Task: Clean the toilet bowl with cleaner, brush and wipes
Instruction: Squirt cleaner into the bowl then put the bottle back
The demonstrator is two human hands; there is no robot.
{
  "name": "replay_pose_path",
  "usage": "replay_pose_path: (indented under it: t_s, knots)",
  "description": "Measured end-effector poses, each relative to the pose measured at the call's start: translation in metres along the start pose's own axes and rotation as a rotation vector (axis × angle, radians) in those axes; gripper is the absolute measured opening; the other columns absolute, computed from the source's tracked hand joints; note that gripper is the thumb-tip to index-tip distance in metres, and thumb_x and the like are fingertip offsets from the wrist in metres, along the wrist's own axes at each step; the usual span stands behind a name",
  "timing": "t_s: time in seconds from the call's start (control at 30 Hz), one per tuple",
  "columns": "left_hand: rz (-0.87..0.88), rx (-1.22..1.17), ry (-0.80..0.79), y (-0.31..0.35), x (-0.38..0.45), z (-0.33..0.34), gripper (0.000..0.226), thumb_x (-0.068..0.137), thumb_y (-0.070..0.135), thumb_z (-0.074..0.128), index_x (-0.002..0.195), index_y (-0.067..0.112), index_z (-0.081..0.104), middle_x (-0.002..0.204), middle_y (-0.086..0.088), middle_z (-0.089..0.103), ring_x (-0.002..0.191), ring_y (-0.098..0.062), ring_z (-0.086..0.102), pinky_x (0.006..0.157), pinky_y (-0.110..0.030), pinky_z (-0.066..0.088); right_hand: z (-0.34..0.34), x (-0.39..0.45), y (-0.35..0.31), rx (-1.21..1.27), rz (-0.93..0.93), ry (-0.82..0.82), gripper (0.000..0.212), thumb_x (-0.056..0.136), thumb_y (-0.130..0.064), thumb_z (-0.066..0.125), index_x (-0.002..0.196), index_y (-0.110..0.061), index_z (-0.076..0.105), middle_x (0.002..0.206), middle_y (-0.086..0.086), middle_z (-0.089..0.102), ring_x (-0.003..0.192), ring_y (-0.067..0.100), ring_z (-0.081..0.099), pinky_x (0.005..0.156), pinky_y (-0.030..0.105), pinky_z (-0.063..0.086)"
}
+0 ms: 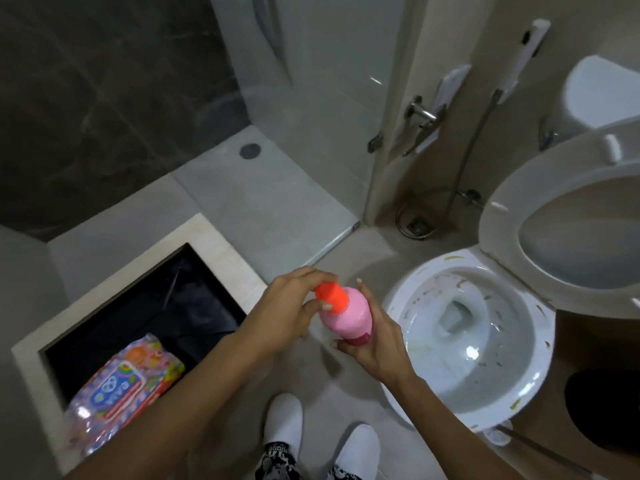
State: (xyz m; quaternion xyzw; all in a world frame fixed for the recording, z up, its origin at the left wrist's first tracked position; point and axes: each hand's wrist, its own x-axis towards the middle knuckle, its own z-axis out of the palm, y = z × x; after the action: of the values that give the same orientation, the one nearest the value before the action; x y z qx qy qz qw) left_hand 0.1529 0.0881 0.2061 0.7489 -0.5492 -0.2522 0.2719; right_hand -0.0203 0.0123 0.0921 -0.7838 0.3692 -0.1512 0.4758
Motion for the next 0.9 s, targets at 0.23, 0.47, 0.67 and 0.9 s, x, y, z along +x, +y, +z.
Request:
replay_pose_path:
  t_s: [0.23,0.47,0.67,0.9]
  knots:
    - [-0.189,-0.034,0.132,-0.048,-0.042,-0.051,0.047,0.078,0.036,0.075,0.122,0.021,0.063,0.11,0.015,0.058,0.099,-0.004,0.058,0.08,-0.002,0.035,0.059,0.021,-0.039,0.006,-0.039,-0.141,0.107,0.06,-0.04,0.088,0.148,-0.033,0.028,0.134,-0.017,0.052,0.111,0.004,0.055,0.093,0.018,0.048]
    - [-0.281,0.014,0.178,-0.098,-0.081,-0.105,0.035,0.082,0.031,0.073,0.114,0.019,0.068,0.102,0.001,0.067,0.083,-0.007,0.062,0.081,-0.02,0.045,0.132,0.039,-0.088,0.0,-0.048,-0.23,0.101,0.057,-0.035,0.09,0.143,-0.026,0.037,0.127,-0.01,0.059,0.106,0.007,0.058,0.082,0.001,0.041]
    - [-0.323,-0.032,0.239,-0.148,-0.107,-0.166,0.036,0.083,0.037,0.07,0.113,0.019,0.068,0.105,0.008,0.069,0.087,-0.002,0.063,0.078,-0.007,0.043,0.191,0.059,-0.141,-0.012,-0.115,-0.264,0.105,0.057,-0.038,0.088,0.146,-0.033,0.032,0.136,-0.013,0.053,0.117,0.011,0.056,0.093,0.027,0.049]
    - [-0.401,0.016,0.208,-0.206,-0.11,-0.213,0.031,0.081,0.032,0.074,0.108,0.017,0.07,0.099,0.003,0.071,0.08,-0.01,0.064,0.072,-0.008,0.043,0.264,0.095,-0.179,-0.017,-0.127,-0.291,0.101,0.059,-0.031,0.087,0.145,-0.032,0.032,0.128,-0.009,0.059,0.112,0.016,0.06,0.089,0.028,0.051]
